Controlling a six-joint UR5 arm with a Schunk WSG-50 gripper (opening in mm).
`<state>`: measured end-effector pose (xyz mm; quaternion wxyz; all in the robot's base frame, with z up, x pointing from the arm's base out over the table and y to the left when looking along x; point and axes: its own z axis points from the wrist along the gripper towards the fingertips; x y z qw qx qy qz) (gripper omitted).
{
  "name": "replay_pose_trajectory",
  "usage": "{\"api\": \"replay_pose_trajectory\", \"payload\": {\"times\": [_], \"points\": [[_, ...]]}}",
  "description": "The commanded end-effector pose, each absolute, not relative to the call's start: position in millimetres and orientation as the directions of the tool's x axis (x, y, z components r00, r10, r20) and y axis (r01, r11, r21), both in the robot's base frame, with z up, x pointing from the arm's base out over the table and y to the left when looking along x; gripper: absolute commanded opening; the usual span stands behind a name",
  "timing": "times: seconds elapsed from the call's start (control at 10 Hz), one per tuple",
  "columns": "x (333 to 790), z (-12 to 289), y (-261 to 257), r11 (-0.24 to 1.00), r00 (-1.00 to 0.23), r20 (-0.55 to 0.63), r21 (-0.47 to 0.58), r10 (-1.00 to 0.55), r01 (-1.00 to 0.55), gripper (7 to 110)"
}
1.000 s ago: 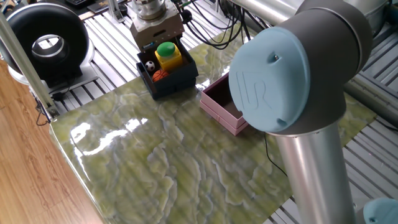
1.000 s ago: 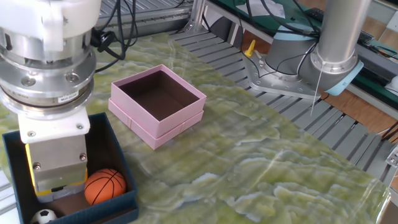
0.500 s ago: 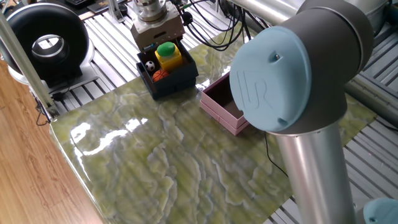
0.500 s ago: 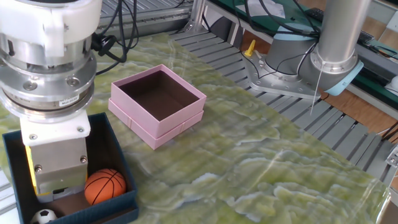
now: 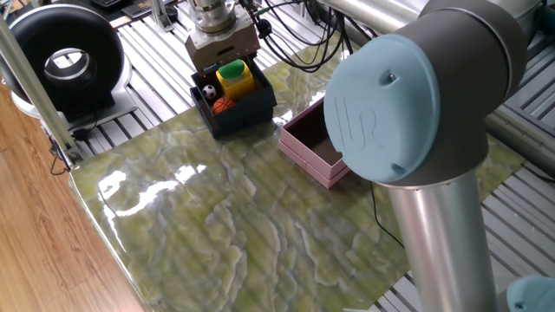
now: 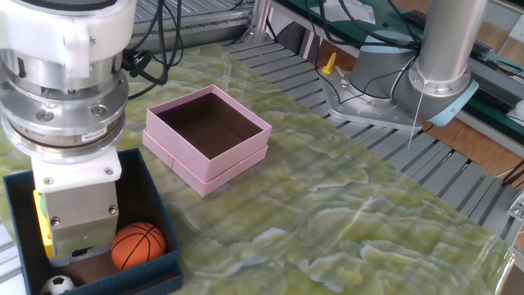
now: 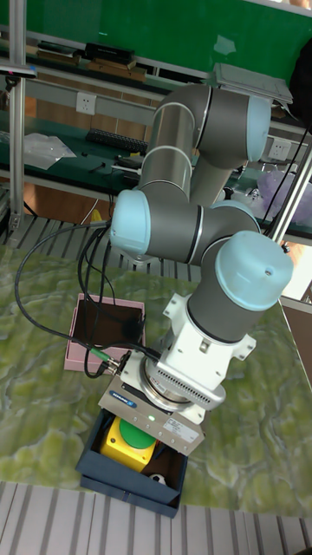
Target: Move an object from one box to another
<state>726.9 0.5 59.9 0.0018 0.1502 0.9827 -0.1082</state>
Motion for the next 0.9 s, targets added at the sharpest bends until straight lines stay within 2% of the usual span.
{"api": "replay_pose_trajectory", "payload": {"times": [0.0, 0.7, 0.8], "points": [[723.9, 57.3, 3.7, 0.936, -0.955, -0.03, -0.193, 0.294, 0.294, 66], [722.4, 53.3, 0.3, 0.94, -0.958, -0.026, -0.19, 0.284, 0.284, 66], [722.0, 53.2, -1.3, 0.939, -0.958, -0.025, -0.195, 0.284, 0.284, 44]]}}
